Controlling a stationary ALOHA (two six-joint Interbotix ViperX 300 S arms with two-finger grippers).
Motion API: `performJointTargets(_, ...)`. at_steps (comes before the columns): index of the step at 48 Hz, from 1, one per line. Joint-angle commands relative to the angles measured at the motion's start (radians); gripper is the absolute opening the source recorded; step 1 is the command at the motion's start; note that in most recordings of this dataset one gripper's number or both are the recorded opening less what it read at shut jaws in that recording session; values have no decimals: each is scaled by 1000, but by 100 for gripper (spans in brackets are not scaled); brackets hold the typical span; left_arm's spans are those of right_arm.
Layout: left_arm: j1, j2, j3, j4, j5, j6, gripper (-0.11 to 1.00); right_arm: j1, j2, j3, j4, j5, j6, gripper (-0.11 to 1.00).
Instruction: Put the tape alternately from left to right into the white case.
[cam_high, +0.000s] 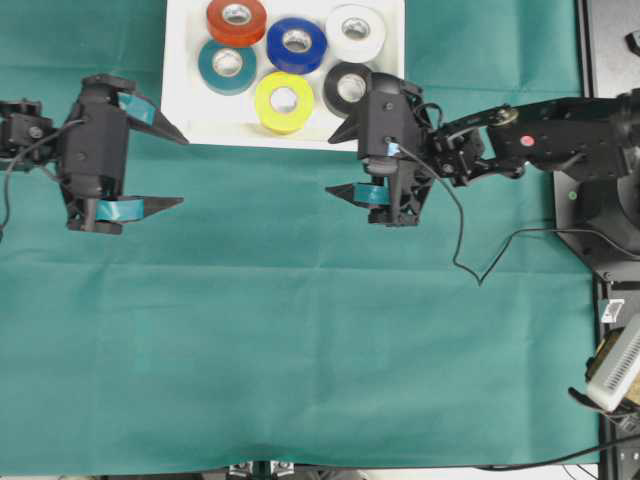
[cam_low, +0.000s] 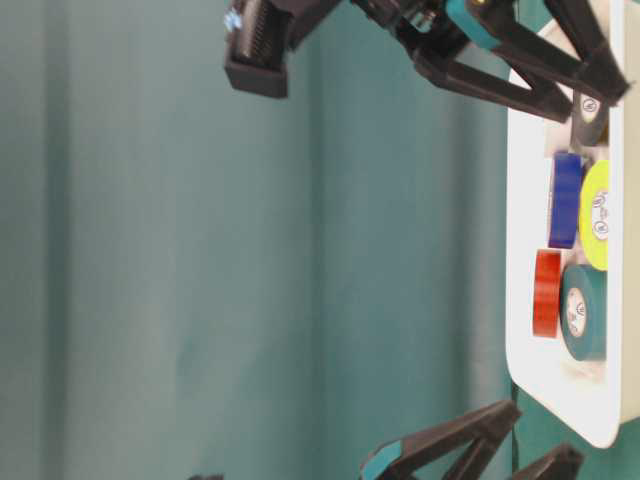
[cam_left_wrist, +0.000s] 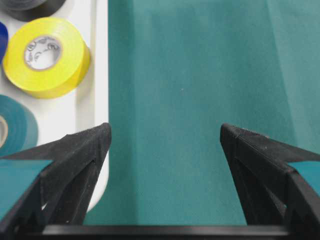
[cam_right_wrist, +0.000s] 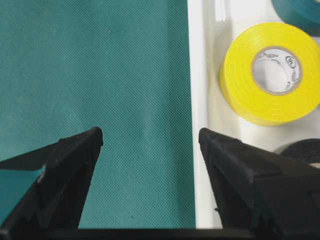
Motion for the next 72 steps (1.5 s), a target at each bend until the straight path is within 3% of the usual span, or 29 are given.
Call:
performJointTargets(1, -3, -46, 5, -2, -9, -2, 63, 2, -120, 3, -3, -3, -2, 84)
performJointTargets(29, -3, -264, 137, -3, -9, -17, 63, 2, -285, 95, -2, -12, 5, 84)
performJointTargets(45, -3, -362, 195, -3, -11, -92, 63, 2, -399, 160, 0, -40, 5, 84)
performJointTargets(72, -5, -523, 276, -3, -9, -97, 63, 2, -652, 305, 21, -72, 11, 84)
